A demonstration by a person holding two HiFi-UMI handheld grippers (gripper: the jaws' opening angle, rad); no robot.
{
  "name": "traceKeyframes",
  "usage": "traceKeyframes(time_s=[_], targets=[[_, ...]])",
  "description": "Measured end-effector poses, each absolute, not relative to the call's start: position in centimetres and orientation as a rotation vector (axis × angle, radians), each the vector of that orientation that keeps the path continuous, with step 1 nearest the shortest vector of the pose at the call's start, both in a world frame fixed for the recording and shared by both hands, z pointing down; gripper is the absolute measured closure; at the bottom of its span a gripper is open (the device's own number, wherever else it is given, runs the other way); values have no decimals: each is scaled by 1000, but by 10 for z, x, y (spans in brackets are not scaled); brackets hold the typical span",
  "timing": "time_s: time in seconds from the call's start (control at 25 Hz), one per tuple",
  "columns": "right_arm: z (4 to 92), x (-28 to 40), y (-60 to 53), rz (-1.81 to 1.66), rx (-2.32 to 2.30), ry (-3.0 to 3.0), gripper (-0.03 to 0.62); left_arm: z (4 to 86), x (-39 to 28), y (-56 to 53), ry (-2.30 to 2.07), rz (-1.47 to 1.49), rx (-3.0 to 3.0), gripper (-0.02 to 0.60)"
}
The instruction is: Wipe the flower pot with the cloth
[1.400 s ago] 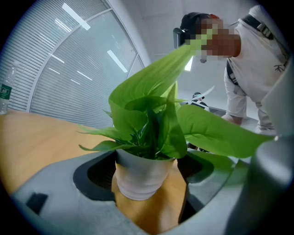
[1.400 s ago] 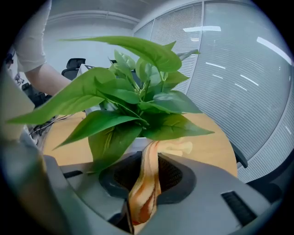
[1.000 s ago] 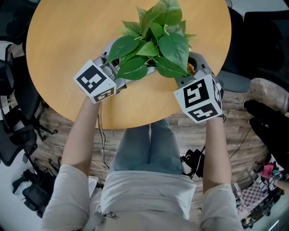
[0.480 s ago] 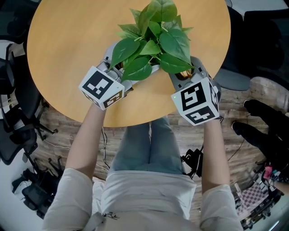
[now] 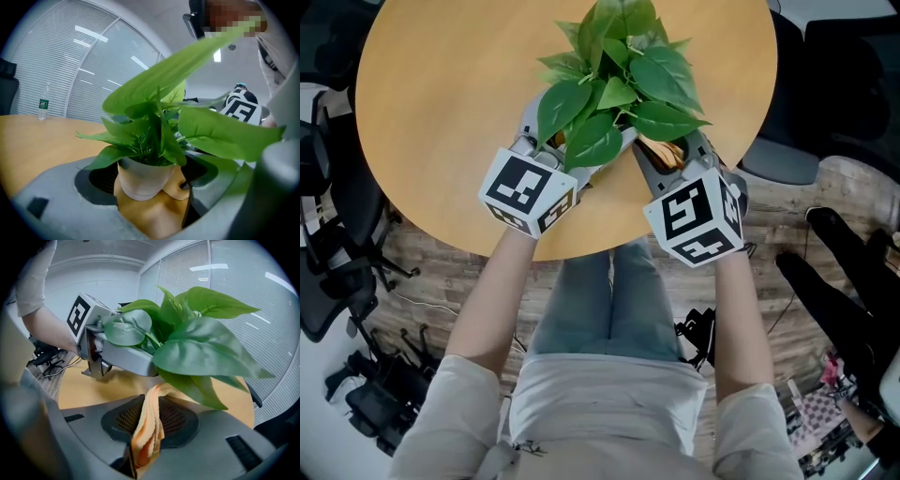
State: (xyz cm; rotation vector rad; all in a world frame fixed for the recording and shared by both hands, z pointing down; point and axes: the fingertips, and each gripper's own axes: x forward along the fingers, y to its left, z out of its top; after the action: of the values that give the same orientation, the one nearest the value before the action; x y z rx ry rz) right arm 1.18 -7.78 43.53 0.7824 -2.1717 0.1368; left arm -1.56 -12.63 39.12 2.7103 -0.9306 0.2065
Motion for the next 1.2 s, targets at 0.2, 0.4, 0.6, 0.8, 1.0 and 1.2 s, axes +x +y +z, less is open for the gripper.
traceKeyframes(time_s=[0.2,0.4,0.6,0.8,1.0,1.2], targets=[[435,5,-73,126,760,-2186,502,391,-14,-127,-1024,208,2660,152],[433,2,-68,128,753,-2200,502,389,-10,-126,-1117,200,2612,152],[434,3,-68,129,752,-2205,502,390,-8,-126,-1190,190,2575,152],[432,5,-67,155,762,-2220,502,389,-7,-125,-1178,192,2591,152],[433,13,-65,217,791,-2234,502,389,-6,-117,-1024,202,2677,144],[434,17,-66,227,791,-2242,502,396,-14,-107,-834,281,2795,137]])
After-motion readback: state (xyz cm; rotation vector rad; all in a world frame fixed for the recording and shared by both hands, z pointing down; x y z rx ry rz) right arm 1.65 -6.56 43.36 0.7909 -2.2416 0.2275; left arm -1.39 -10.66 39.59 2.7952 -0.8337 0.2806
